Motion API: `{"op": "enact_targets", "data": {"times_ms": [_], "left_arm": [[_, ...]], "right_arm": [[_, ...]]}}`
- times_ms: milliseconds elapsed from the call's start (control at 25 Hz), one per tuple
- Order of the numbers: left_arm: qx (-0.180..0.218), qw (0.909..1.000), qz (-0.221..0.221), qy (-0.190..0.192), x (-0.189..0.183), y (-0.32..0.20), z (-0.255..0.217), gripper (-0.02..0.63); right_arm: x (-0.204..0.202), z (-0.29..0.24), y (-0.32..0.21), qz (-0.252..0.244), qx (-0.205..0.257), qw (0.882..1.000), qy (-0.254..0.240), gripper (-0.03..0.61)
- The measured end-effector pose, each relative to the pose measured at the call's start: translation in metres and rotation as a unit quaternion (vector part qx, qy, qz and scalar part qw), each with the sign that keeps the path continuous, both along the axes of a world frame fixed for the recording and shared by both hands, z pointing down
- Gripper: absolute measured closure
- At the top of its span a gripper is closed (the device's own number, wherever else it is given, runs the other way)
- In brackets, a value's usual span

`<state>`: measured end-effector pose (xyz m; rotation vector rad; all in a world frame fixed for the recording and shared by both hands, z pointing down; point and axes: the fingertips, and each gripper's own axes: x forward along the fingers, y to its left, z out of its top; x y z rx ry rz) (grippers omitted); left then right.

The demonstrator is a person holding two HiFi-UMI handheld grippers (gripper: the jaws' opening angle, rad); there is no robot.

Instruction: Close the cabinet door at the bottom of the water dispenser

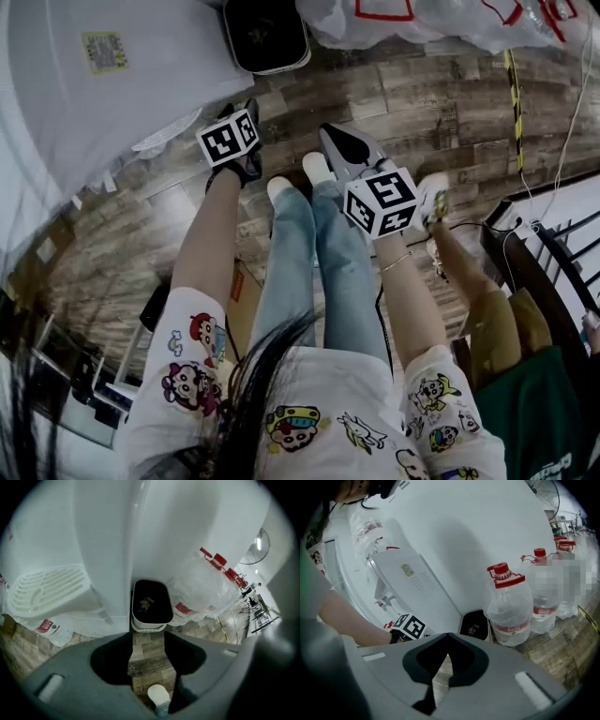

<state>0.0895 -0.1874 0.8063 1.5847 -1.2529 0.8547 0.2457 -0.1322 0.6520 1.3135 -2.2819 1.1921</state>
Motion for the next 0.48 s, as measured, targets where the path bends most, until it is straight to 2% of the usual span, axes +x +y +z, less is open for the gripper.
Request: {"op": "enact_targets", "data": {"times_ms": [240, 480], "left_arm": [[0.018, 0.9995, 0.006, 0.027, 0.008, 0.013, -0.033, 0.403], [0.041, 0.9977, 0.018, 0.051, 0.0, 0.04, -0.072, 0.403]], "right_arm": [[-0.015, -0.023, 0.002, 0.003, 0.017, 1.0, 0.007, 0.568], [-0.039, -0.052, 0.017, -0.002, 0.038, 0.999, 0.012, 0.568]]}}
